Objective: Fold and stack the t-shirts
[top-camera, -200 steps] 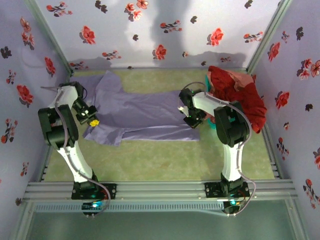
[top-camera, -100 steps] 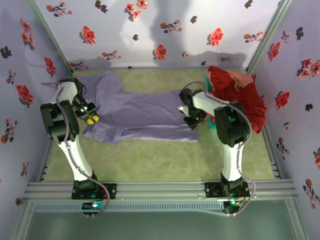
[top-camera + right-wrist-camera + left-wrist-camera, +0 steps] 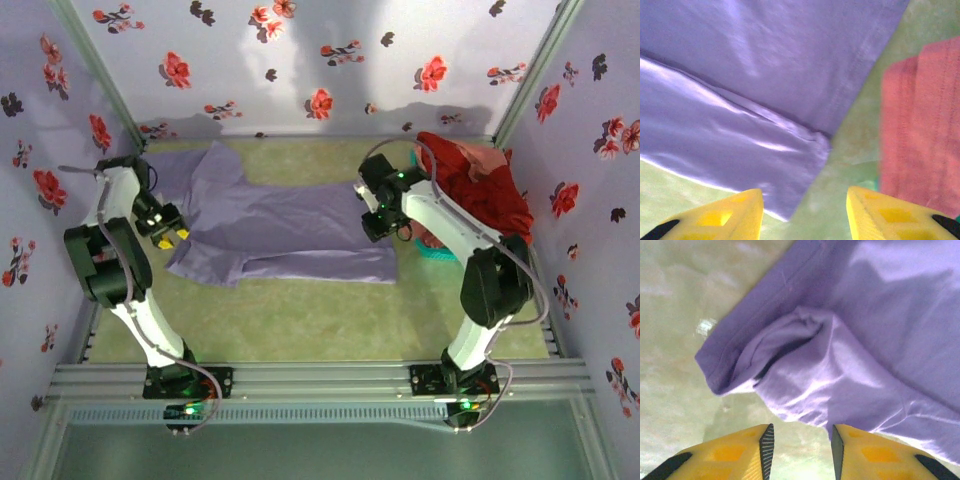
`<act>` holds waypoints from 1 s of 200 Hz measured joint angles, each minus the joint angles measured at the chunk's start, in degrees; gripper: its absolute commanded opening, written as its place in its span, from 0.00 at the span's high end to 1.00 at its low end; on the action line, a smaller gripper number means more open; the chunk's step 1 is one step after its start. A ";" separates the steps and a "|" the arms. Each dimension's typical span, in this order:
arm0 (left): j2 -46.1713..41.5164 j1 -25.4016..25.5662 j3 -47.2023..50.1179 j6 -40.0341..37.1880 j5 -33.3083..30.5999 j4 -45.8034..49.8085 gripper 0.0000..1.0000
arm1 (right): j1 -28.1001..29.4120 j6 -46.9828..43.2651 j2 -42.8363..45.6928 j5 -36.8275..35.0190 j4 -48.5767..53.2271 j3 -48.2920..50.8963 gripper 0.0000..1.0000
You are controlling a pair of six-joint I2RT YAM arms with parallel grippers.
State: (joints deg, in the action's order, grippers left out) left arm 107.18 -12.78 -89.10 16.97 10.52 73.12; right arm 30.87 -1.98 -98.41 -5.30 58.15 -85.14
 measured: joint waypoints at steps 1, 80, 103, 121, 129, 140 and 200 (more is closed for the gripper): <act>-0.13 0.00 0.28 -0.07 0.00 0.00 0.61 | 0.33 0.59 0.13 0.17 -0.07 0.00 0.50; -1.07 0.00 11.96 -0.68 0.09 -3.48 0.65 | 12.61 26.62 -0.15 9.55 -13.05 2.97 0.49; -1.07 0.00 12.39 -0.66 -0.02 -4.55 0.63 | 14.05 33.22 -2.03 12.41 -18.40 4.44 0.49; -1.07 -0.04 13.27 -0.63 -0.39 -5.99 0.62 | 15.13 38.86 -3.23 13.77 -23.02 5.73 0.48; -1.07 -0.11 13.86 -0.63 -0.46 -6.51 0.62 | 15.80 41.83 -3.65 14.27 -24.96 6.23 0.48; -1.07 -0.20 14.49 -0.63 -0.44 -6.97 0.62 | 16.81 45.68 -4.39 14.75 -26.71 6.34 0.48; 1.05 -0.37 15.34 -0.72 1.29 -9.88 0.81 | 24.83 57.18 -12.24 15.04 -31.06 1.33 0.48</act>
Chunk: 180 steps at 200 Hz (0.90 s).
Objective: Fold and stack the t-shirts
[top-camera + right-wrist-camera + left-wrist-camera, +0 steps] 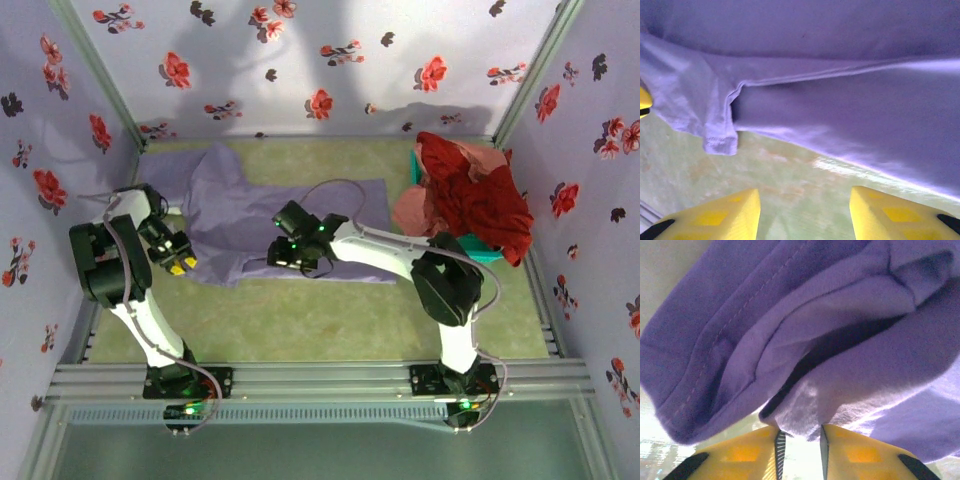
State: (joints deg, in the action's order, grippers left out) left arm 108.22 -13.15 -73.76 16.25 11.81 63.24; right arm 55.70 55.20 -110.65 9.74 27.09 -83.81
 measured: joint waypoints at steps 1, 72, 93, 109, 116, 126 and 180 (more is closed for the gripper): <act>0.02 0.00 0.00 0.07 0.02 0.00 0.81 | 0.09 0.04 -0.07 0.00 -0.07 -0.04 0.48; 0.57 -0.74 -0.07 -0.24 2.14 -0.70 1.00 | 4.37 7.74 -9.42 1.05 -7.21 -6.71 0.48; 0.57 -0.76 -1.05 -0.15 3.48 -0.39 1.00 | 4.35 9.81 -11.04 1.55 -9.97 -6.73 0.48; 0.57 -0.76 -2.97 -0.07 5.16 0.02 1.00 | 4.20 11.04 -11.41 1.97 -12.50 -6.12 0.48; 0.57 -0.76 -3.98 0.13 6.05 0.20 1.00 | 4.02 11.47 -11.41 2.14 -13.51 -5.77 0.48; 0.57 -0.74 -5.49 0.72 7.54 0.28 1.00 | 3.74 11.76 -11.37 2.34 -14.93 -5.20 0.48; 3.89 -0.74 -13.55 5.01 15.61 -0.24 0.99 | -0.59 11.21 -8.72 3.17 -15.47 -0.48 0.48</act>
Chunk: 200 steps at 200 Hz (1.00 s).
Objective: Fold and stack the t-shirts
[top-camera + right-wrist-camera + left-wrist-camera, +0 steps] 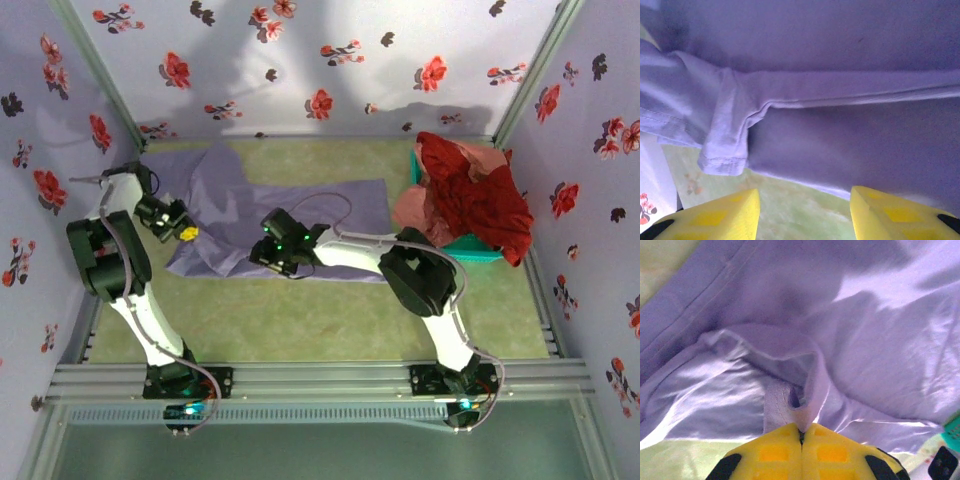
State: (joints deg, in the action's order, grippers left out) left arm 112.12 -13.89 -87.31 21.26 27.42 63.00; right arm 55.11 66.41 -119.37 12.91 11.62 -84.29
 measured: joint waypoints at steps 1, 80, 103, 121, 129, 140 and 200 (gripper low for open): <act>0.26 0.00 -0.17 0.11 0.17 -0.04 0.99 | -0.04 -0.02 0.07 0.00 0.02 0.07 0.48; 7.41 1.09 -4.87 12.50 16.28 -12.72 0.65 | -3.48 -8.15 8.68 -2.89 9.16 2.67 0.47; 7.23 1.11 -5.60 14.75 17.92 -15.34 0.60 | -3.80 -9.94 10.56 -4.20 11.69 3.26 0.47; 5.44 0.59 -3.80 15.54 17.35 -17.16 0.60 | -4.15 -10.75 12.28 -4.98 12.46 4.57 0.47; 3.67 0.24 -2.05 15.72 16.44 -17.62 0.58 | -4.35 -10.93 12.98 -5.25 12.61 5.25 0.47; 0.46 -0.20 0.79 15.74 15.15 -18.05 0.55 | -4.72 -10.95 13.79 -5.51 12.74 6.19 0.47; -11.21 -0.52 19.74 17.35 13.11 -25.86 0.38 | -6.49 -11.06 14.53 -5.57 12.76 7.34 0.47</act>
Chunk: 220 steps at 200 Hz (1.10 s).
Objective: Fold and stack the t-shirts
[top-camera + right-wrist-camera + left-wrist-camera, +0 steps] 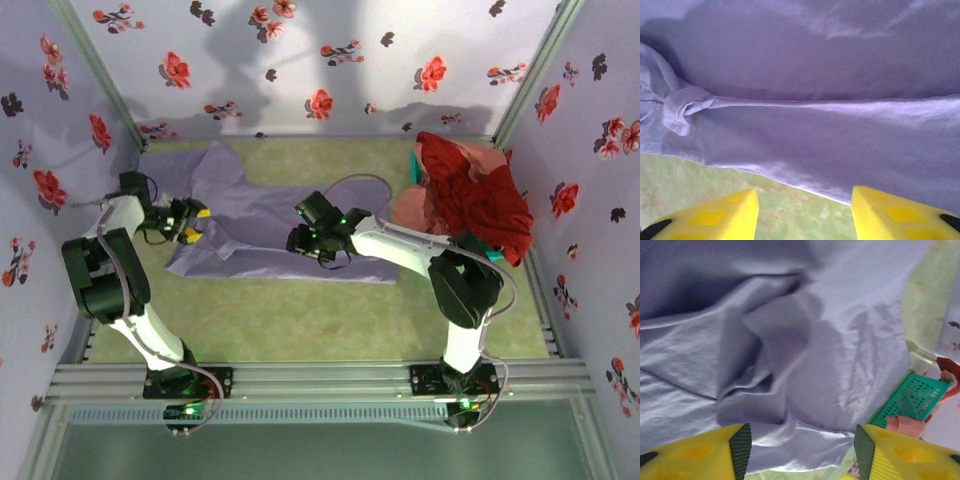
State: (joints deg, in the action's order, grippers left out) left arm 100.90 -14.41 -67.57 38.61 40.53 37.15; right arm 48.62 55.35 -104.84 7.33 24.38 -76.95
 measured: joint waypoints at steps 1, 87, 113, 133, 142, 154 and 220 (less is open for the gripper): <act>0.02 0.00 0.39 0.11 0.00 -0.24 0.38 | -0.02 -0.02 0.00 -0.02 0.00 0.00 0.46; 3.32 0.74 4.35 3.15 -1.16 -9.57 0.36 | -0.85 -0.90 1.86 0.17 -0.02 1.05 0.46; 5.01 1.05 4.31 4.22 -1.95 -10.80 0.36 | -1.03 -0.92 1.86 0.17 -0.02 1.22 0.46; 5.68 1.75 3.69 5.05 -2.01 -11.56 0.36 | -1.07 -0.92 1.86 0.17 0.00 1.31 0.46; 6.03 2.03 3.10 5.44 -2.01 -12.02 0.36 | -1.07 -0.92 1.86 0.17 0.00 1.31 0.46; 6.38 2.25 2.43 6.25 -1.99 -12.98 0.36 | -1.09 -0.92 1.86 0.17 0.00 1.31 0.46; 9.75 3.23 -3.04 10.38 -2.01 -15.80 0.36 | -1.11 -0.98 1.86 0.20 0.22 1.31 0.46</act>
State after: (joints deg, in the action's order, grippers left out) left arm 110.65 -11.18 -70.61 48.99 38.52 21.34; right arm 47.51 54.37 -102.98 7.53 24.60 -75.64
